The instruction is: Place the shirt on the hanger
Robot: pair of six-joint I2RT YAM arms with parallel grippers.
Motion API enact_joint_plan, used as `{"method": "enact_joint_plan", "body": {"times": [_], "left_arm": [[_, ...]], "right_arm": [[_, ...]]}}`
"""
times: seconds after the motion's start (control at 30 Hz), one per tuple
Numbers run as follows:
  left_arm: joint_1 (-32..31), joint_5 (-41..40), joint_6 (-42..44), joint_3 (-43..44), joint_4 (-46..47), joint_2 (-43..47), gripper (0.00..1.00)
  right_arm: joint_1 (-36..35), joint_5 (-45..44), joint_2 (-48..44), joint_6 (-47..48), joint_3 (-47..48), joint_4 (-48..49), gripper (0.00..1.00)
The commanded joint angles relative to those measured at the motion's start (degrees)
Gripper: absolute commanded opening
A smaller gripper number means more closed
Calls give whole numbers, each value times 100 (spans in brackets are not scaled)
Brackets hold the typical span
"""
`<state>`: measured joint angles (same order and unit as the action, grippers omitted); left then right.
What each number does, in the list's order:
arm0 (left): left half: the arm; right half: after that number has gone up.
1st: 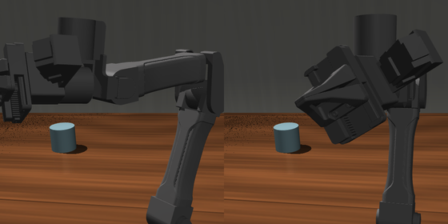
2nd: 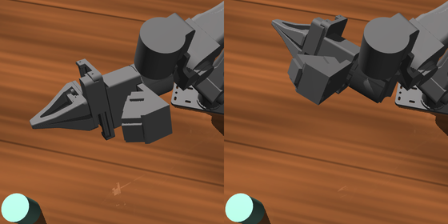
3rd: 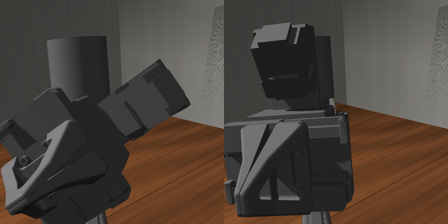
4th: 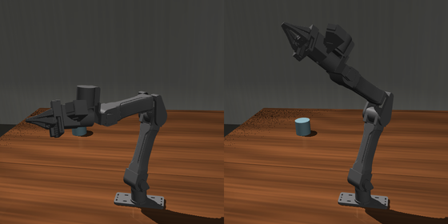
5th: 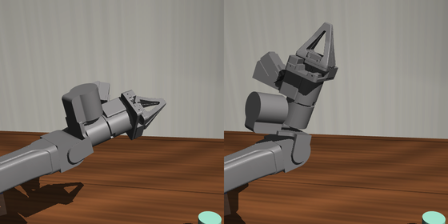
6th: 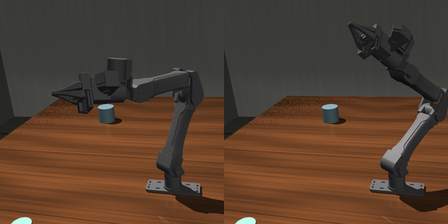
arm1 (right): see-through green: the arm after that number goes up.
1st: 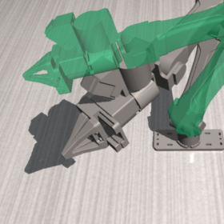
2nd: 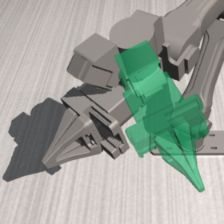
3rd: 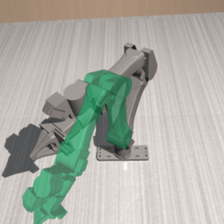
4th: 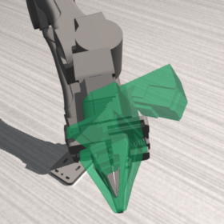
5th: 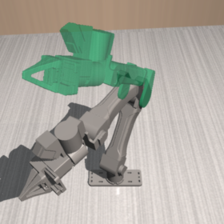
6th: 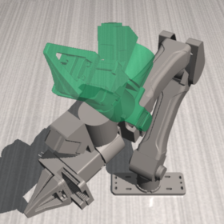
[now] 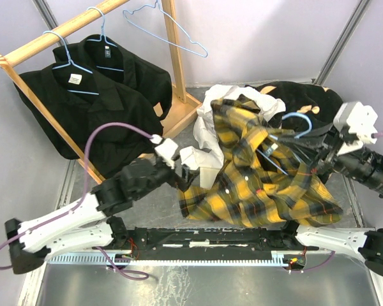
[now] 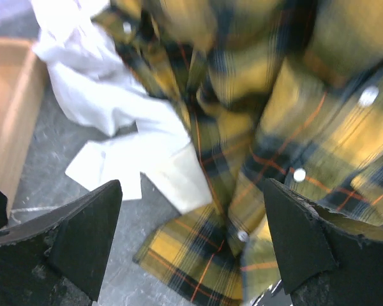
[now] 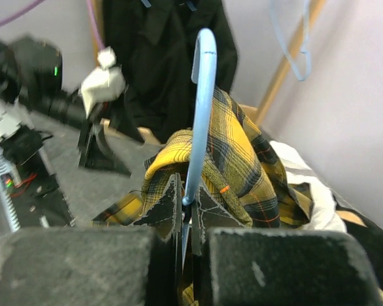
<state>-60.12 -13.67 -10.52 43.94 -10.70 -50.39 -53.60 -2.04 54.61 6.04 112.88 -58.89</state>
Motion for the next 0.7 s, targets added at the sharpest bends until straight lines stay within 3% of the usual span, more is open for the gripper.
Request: {"method": "enact_joint_plan", "body": {"times": [0.0,0.2,0.67], "left_arm": [[26,-91,303,136,-262,1102,96],[25,532,1022,721,-775,1735,95],[26,2710,2412,3472,-2247,107,97]], "right_arm": [[2,1258,-331,180,-486,-66,0],[1,1783,-520,123,-881,-41,0],[1,2753,-190,155,-1237,-67,0]]}}
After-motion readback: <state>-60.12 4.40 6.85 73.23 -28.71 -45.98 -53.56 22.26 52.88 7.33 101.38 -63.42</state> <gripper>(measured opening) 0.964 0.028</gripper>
